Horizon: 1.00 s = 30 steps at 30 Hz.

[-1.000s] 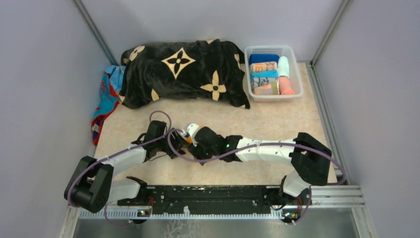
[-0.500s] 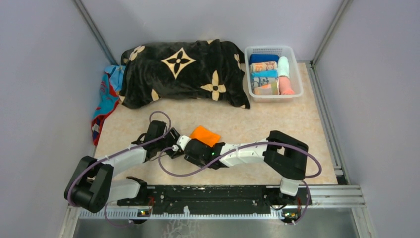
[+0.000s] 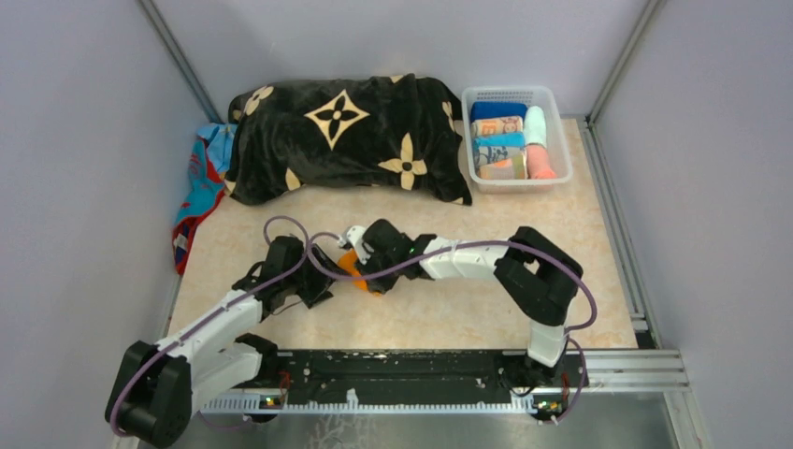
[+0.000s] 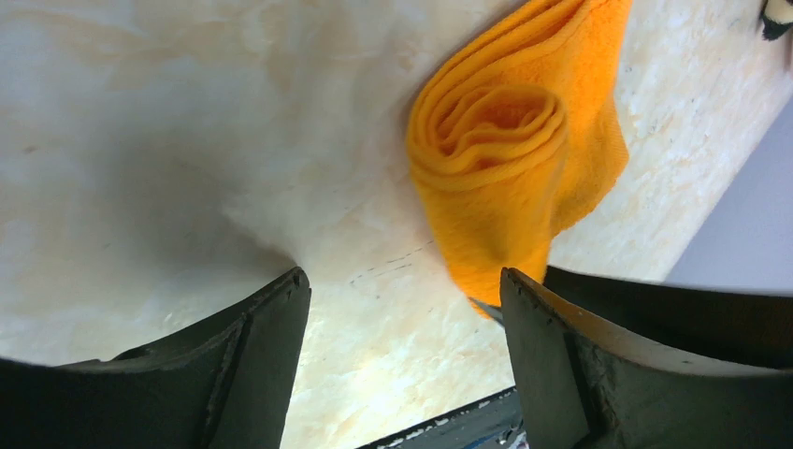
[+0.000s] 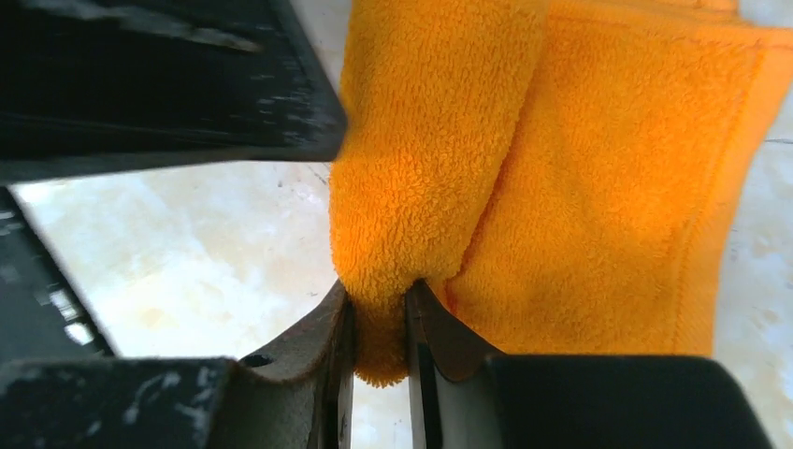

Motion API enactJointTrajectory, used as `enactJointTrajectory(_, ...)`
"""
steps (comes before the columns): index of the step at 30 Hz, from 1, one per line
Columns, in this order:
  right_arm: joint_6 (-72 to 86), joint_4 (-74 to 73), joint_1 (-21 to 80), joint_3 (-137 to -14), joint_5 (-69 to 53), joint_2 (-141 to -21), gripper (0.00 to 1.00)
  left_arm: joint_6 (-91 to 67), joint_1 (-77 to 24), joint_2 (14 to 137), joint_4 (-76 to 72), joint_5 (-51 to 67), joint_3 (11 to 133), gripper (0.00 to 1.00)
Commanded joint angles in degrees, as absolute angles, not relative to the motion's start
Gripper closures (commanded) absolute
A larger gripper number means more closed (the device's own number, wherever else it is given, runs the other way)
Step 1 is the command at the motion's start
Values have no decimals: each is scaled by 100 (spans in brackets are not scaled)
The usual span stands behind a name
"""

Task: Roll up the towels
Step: Roll the towel at the center of the board.

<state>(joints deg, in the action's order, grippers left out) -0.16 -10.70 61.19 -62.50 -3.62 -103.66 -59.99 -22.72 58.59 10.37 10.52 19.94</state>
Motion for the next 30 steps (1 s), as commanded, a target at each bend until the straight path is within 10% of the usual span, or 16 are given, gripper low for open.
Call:
enactJointTrajectory(1, 507, -1429, 5564, -6357, -3236, -10660, 86, -6076, -2239, 5266, 1682, 675, 1794, 19)
enactJointTrajectory(11, 1297, -1260, 4680, -6780, -5801, -11666, 85, -6292, -2212, 4598, 1196, 657, 1569, 13)
enactJointTrajectory(23, 1978, -1045, 4212, -6950, -5620, -12245, 79, -6017, -2206, 6165, 516, 721, 1769, 38)
enactJointTrajectory(30, 1654, -1108, 4218, -6642, -4361, -11304, 60, -5798, -2201, 6901, 703, 682, 1987, 46)
